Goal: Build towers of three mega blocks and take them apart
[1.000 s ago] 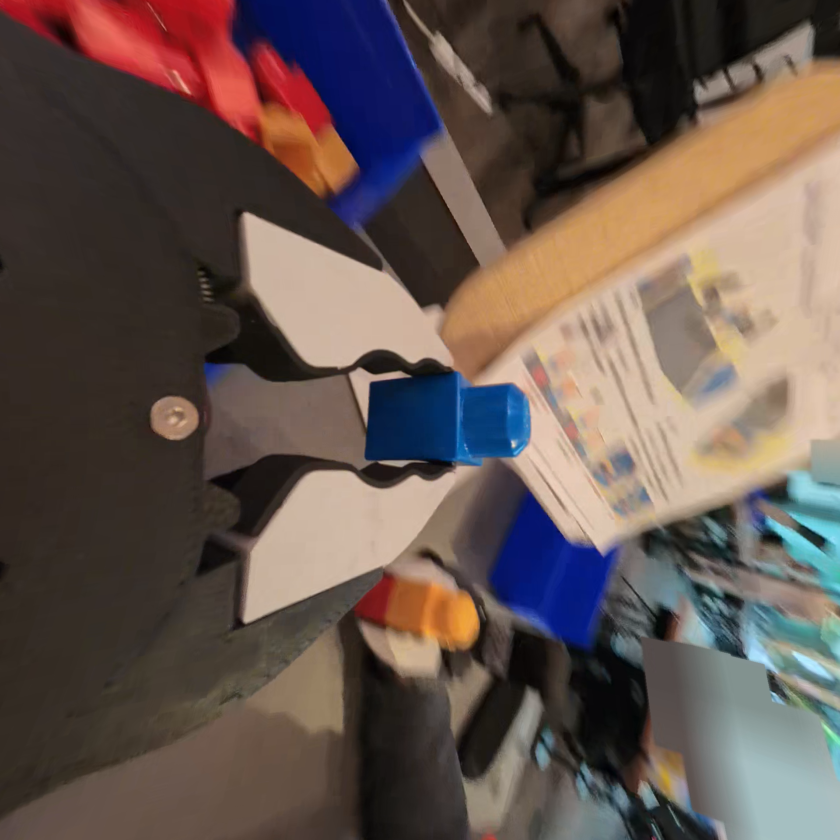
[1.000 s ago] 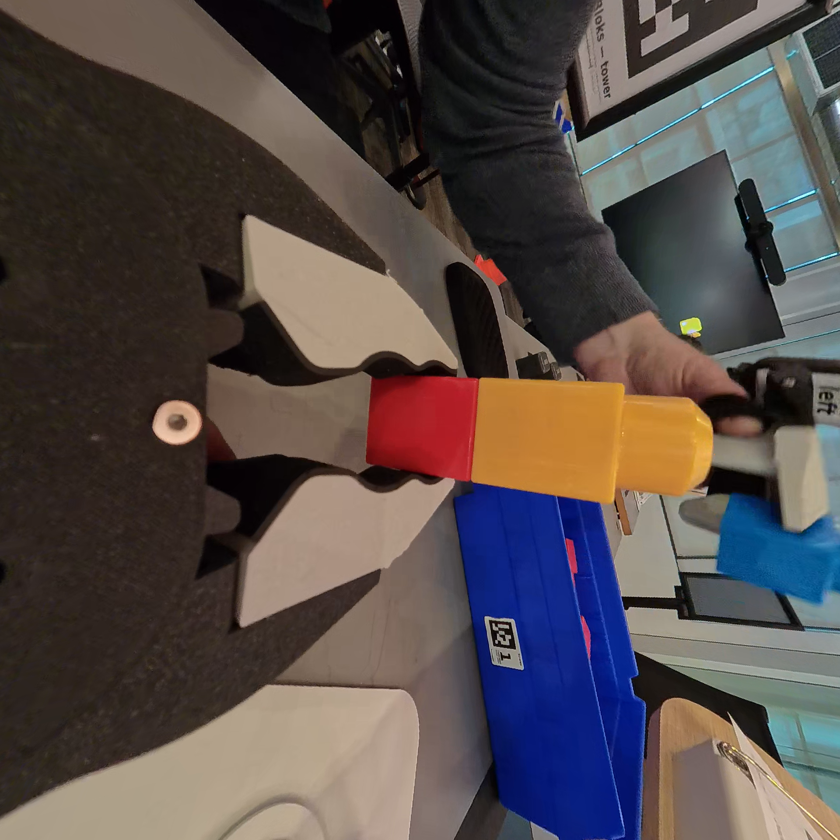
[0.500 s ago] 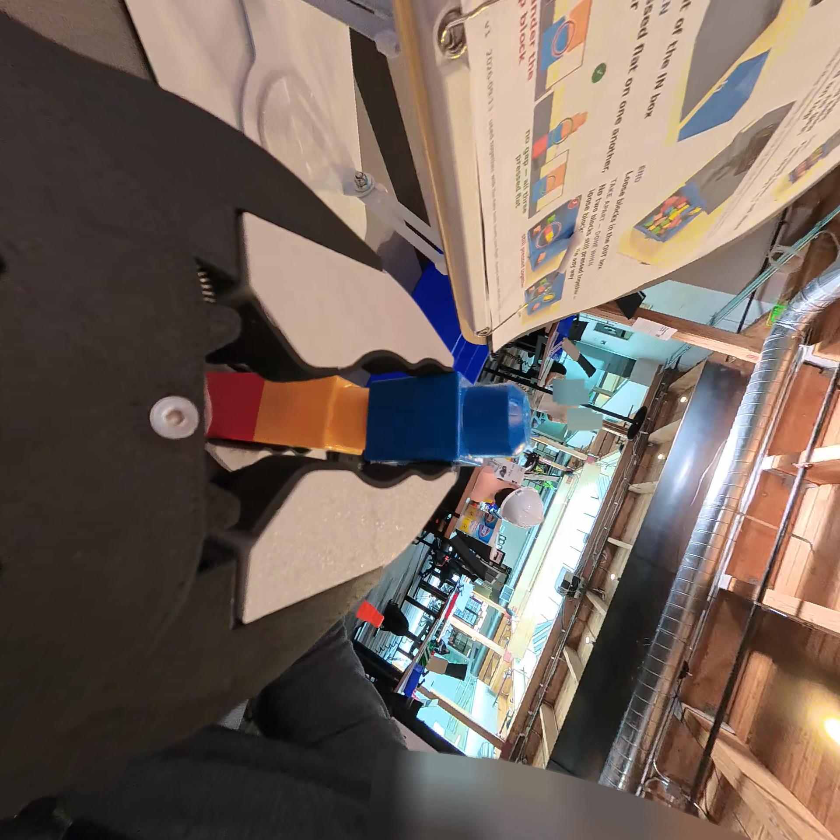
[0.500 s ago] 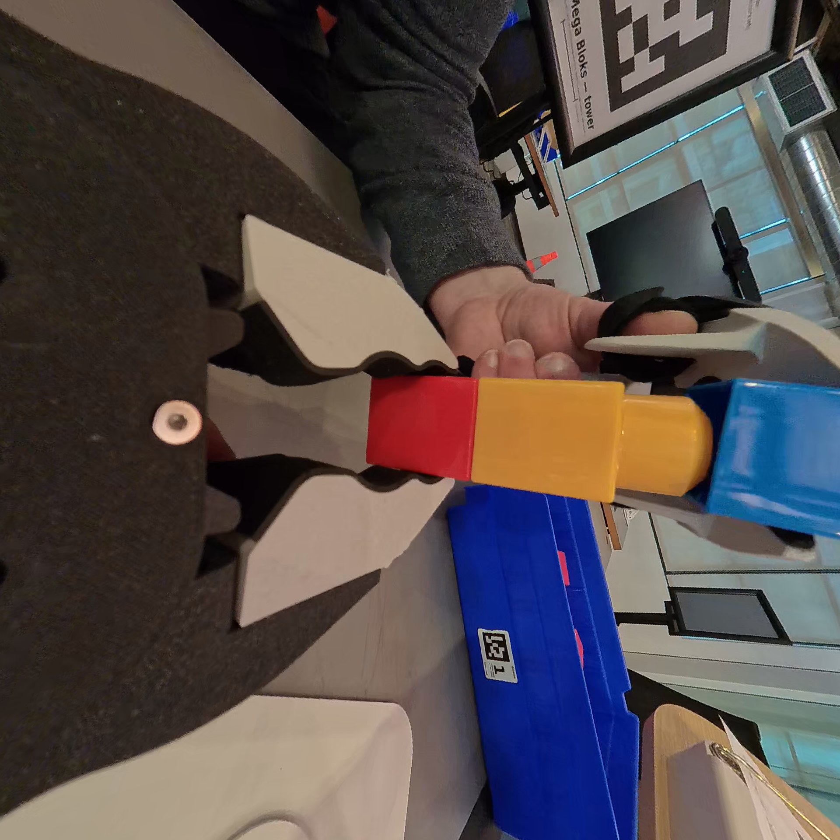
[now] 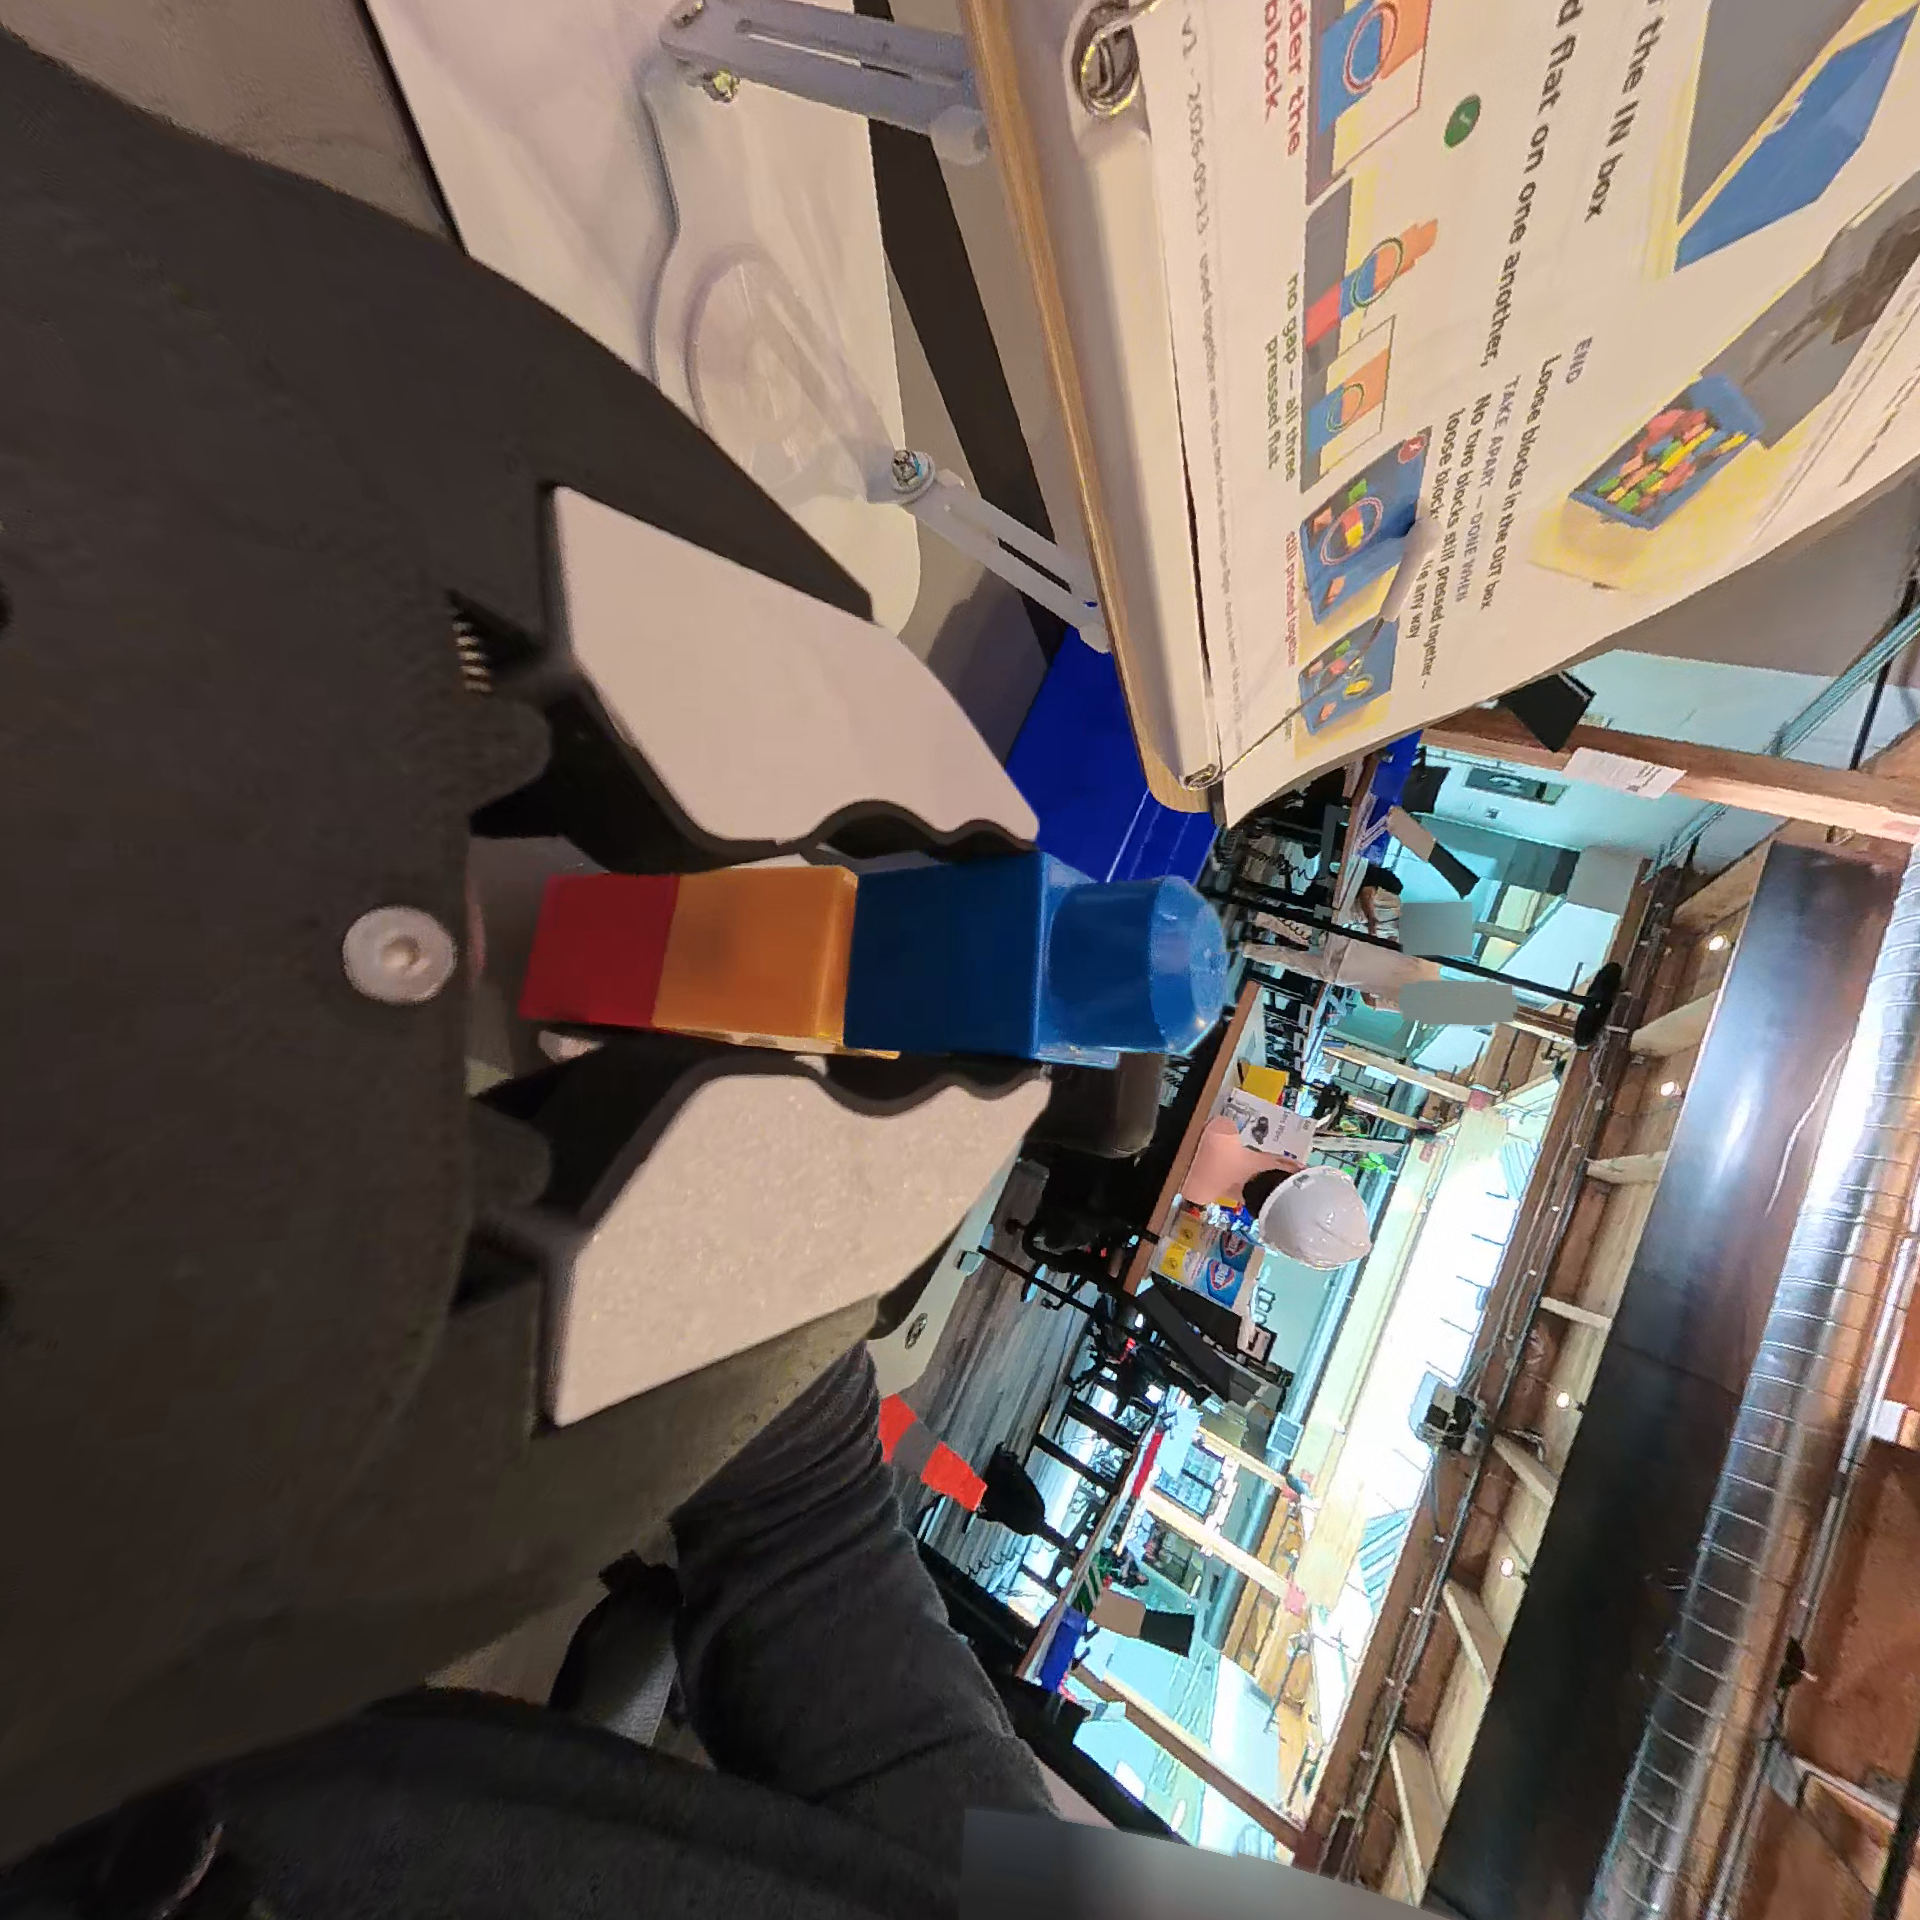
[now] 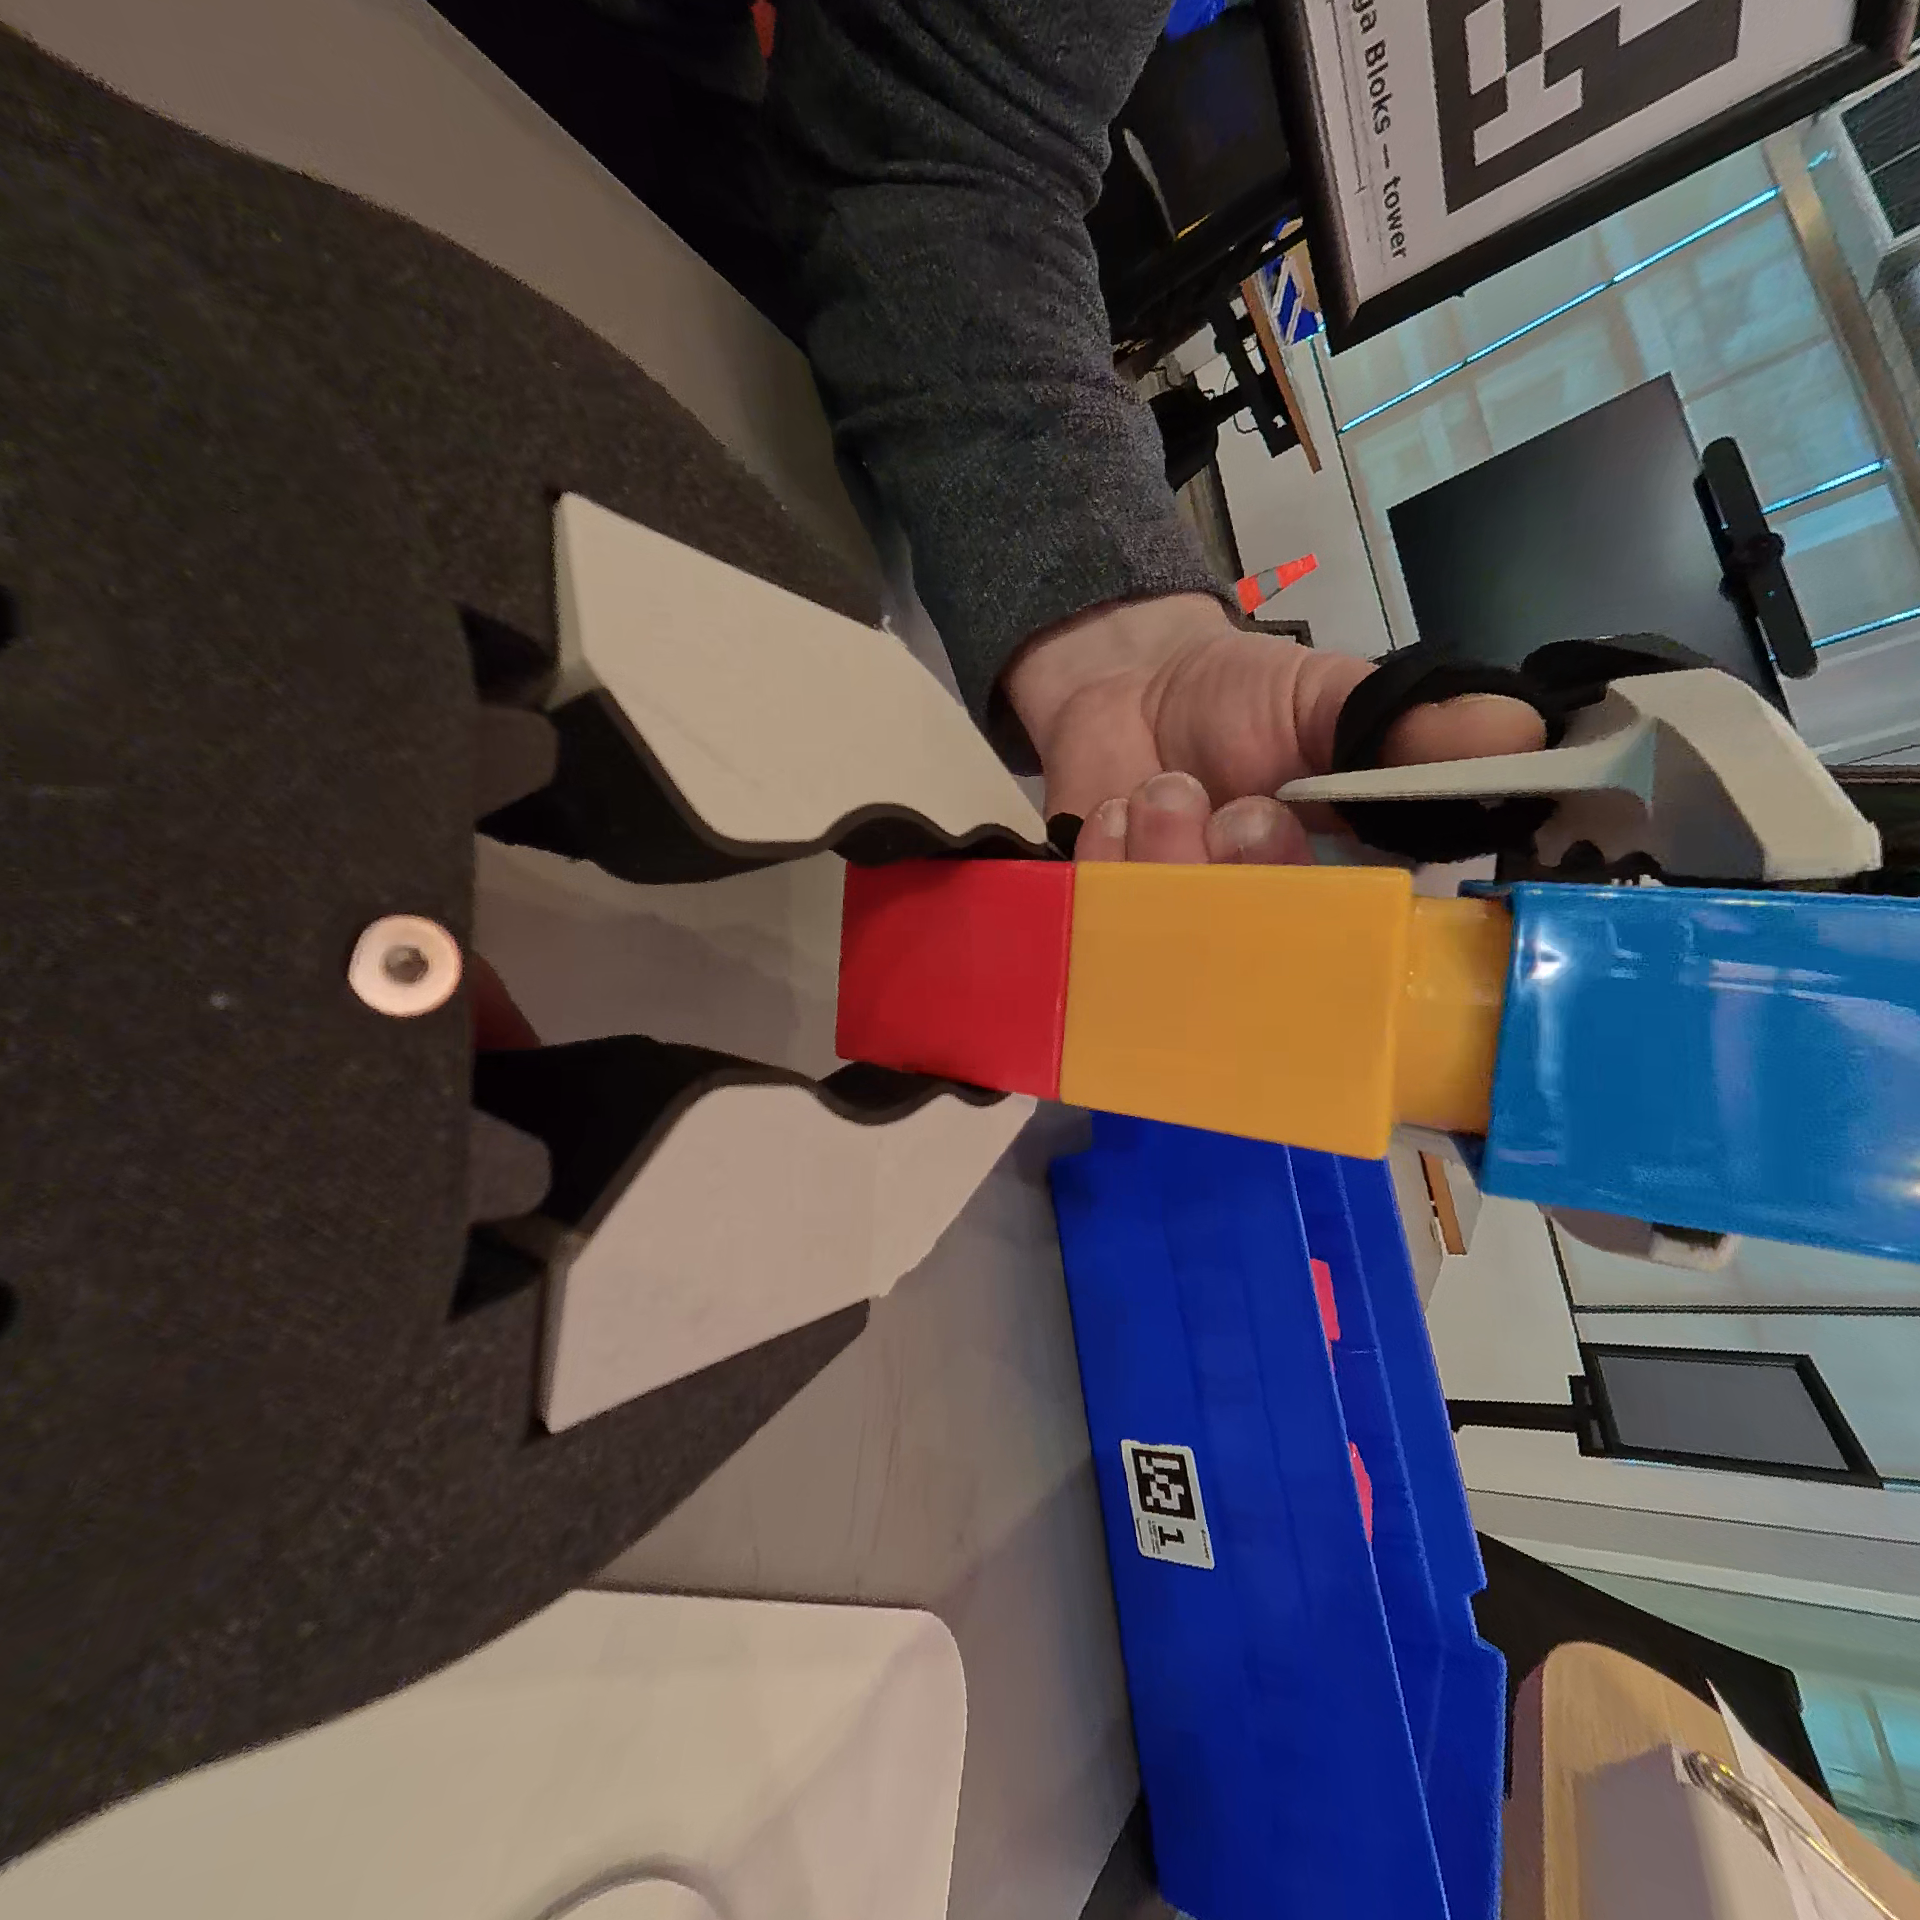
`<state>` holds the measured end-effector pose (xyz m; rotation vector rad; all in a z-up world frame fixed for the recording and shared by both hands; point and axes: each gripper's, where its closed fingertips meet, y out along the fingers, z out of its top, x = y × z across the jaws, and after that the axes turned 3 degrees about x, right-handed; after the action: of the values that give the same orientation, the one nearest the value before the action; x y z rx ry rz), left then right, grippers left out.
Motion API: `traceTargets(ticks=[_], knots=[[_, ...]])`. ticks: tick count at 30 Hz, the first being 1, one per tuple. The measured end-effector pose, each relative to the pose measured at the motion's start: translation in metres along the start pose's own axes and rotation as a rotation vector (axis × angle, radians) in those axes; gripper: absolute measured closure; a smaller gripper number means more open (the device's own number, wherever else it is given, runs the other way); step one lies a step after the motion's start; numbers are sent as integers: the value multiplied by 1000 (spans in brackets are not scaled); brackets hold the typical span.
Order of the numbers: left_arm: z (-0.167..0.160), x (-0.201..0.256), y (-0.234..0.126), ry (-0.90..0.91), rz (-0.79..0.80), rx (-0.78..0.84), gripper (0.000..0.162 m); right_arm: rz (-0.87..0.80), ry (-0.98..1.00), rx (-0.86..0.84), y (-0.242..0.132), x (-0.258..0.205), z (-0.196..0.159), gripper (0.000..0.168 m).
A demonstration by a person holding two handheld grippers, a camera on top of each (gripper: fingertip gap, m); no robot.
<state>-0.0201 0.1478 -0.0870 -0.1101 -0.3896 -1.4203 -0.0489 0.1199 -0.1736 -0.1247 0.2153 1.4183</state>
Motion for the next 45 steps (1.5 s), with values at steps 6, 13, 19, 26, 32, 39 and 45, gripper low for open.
traceTargets(ticks=[6,13,19,26,32,39,45], knots=[[-6,3,-2,54,-8,-129,127,9,-4,-17,1,-2,-2,133],[-13,6,-8,76,-20,-256,126,16,-13,-33,2,-4,-5,133],[-14,6,-10,51,-50,-235,126,18,-14,-38,2,-4,-6,134],[-15,8,-12,63,-75,-239,126,19,-27,-46,3,-6,-7,134],[-13,9,-12,66,-86,-234,126,21,-34,-35,2,-7,-5,133],[-20,6,-15,65,-61,-229,105,14,-5,26,-3,-3,3,133],[-49,6,-6,47,-78,-252,126,15,-23,22,-2,-5,2,132]])
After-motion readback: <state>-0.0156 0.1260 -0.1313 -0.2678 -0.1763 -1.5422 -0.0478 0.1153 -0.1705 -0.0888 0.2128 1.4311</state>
